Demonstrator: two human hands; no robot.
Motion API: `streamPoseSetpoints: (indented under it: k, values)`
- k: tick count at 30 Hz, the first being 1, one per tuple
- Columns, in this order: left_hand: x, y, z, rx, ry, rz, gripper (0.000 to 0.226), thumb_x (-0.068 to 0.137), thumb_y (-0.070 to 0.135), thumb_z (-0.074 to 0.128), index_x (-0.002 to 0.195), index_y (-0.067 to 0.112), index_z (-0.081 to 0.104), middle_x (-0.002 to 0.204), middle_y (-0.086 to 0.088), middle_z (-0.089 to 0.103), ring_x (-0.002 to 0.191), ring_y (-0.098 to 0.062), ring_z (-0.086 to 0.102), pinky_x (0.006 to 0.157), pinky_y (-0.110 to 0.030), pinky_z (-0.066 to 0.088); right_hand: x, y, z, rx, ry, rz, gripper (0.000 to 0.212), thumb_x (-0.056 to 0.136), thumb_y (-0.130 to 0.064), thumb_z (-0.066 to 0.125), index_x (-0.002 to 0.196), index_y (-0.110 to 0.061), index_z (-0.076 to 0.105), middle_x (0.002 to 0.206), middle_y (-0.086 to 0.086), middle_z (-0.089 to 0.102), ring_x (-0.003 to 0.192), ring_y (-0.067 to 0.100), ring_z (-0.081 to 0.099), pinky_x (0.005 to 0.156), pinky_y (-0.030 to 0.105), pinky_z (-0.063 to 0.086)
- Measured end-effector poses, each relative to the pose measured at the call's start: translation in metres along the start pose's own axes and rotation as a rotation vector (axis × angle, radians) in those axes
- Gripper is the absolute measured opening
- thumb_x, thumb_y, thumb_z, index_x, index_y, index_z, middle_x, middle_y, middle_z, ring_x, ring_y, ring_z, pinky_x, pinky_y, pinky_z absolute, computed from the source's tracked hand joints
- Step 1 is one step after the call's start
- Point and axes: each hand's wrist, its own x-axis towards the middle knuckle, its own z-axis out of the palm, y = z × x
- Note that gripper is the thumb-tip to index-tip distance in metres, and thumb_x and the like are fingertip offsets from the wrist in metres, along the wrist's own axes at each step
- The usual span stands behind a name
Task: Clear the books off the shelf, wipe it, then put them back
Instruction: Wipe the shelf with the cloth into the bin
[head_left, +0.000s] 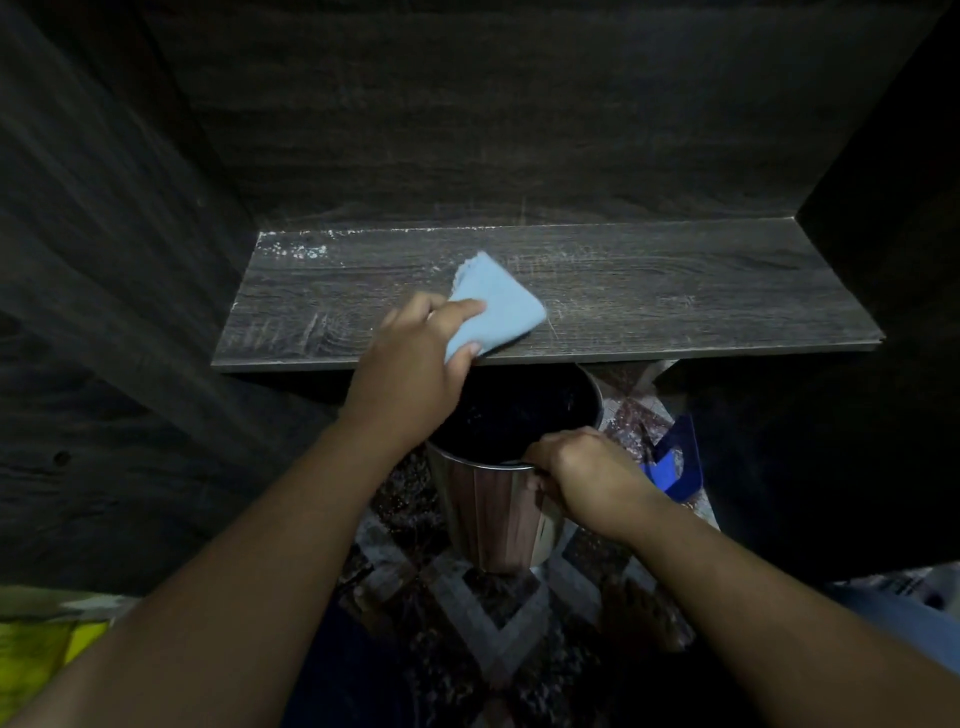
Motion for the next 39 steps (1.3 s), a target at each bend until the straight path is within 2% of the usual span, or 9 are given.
streamPoseSetpoints:
  k: [2,9,13,16,20,24,31,36,39]
  values:
    - [-0.002,0.0,0.005,0.03,-0.135,-0.023,0.041,0.091,0.029,0.06,0.133,0.029,0.056,0.121,-0.002,0.053,0.108,-0.026,0.054,0.09,-0.036,0.046,0.001,0.001,0.002,-0.014,-0.005,0.002,0.02,0.084,-0.014,0.059,0.102,-0.013,0.067,0.102,0.008,0.066,0.098,0.03,0.06,0.069,0.029,0.031]
    - [0.001,-0.001,0.006,0.028,-0.176,-0.069,0.042,0.091,0.028,0.059,0.133,0.03,0.052,0.126,-0.004,0.05,0.111,-0.028,0.053,0.092,-0.038,0.046,0.004,0.0,0.004,0.028,0.016,-0.018,0.005,0.083,-0.014,0.063,0.086,-0.01,0.066,0.089,0.01,0.065,0.085,0.033,0.06,0.067,0.026,0.026]
    - [0.006,-0.008,-0.009,0.024,0.064,-0.159,0.046,0.093,0.026,0.055,0.138,0.027,0.047,0.125,-0.009,0.047,0.109,-0.032,0.053,0.091,-0.037,0.042,0.006,0.0,0.003,0.033,0.04,-0.037,0.003,0.079,-0.01,0.067,0.078,-0.009,0.065,0.079,0.01,0.065,0.074,0.033,0.061,0.065,0.025,0.027]
    - [0.009,-0.026,-0.017,0.079,0.199,-0.358,0.054,0.093,0.023,0.053,0.144,0.024,0.036,0.127,-0.018,0.04,0.11,-0.038,0.049,0.094,-0.043,0.04,0.008,0.001,0.005,0.038,0.042,-0.04,0.002,0.079,-0.011,0.067,0.078,-0.01,0.065,0.076,0.007,0.064,0.072,0.032,0.061,0.063,0.024,0.027]
    - [0.003,-0.051,-0.015,0.17,0.151,-0.67,0.054,0.094,0.021,0.049,0.144,0.014,0.032,0.133,-0.028,0.033,0.112,-0.048,0.045,0.096,-0.049,0.039,0.01,0.002,0.008,0.049,0.06,-0.04,0.009,0.072,-0.01,0.074,0.073,-0.012,0.065,0.069,0.005,0.062,0.063,0.03,0.061,0.06,0.022,0.029]
    - [-0.001,-0.038,-0.001,0.259,0.062,-0.56,0.05,0.094,0.019,0.048,0.141,0.008,0.037,0.132,-0.027,0.035,0.106,-0.046,0.051,0.087,-0.048,0.043,0.01,0.003,0.01,0.049,0.051,-0.04,0.006,0.08,-0.013,0.07,0.078,-0.01,0.065,0.075,0.006,0.063,0.071,0.029,0.062,0.065,0.023,0.028]
    - [0.006,-0.018,0.003,-0.007,-0.242,-0.147,0.047,0.097,0.023,0.047,0.143,0.023,0.041,0.127,-0.017,0.043,0.109,-0.035,0.053,0.09,-0.032,0.041,0.007,0.005,0.01,0.051,0.017,-0.039,0.005,0.077,-0.01,0.07,0.077,-0.011,0.065,0.074,0.005,0.063,0.07,0.028,0.062,0.065,0.023,0.028]
    - [0.019,-0.037,-0.008,-0.031,0.125,-0.15,0.045,0.093,0.024,0.056,0.138,0.024,0.051,0.117,-0.012,0.046,0.099,-0.03,0.054,0.088,-0.035,0.044,0.006,0.012,0.01,0.071,0.028,-0.04,0.01,0.074,-0.011,0.072,0.073,-0.013,0.062,0.07,0.004,0.061,0.066,0.027,0.061,0.063,0.024,0.032]
    - [0.027,-0.046,0.0,-0.018,0.108,-0.195,0.044,0.092,0.024,0.06,0.136,0.023,0.055,0.117,-0.012,0.047,0.102,-0.028,0.053,0.091,-0.032,0.042,0.005,0.017,0.01,0.07,0.03,-0.033,0.006,0.079,-0.014,0.067,0.076,-0.011,0.063,0.073,0.007,0.062,0.07,0.03,0.061,0.064,0.027,0.036]
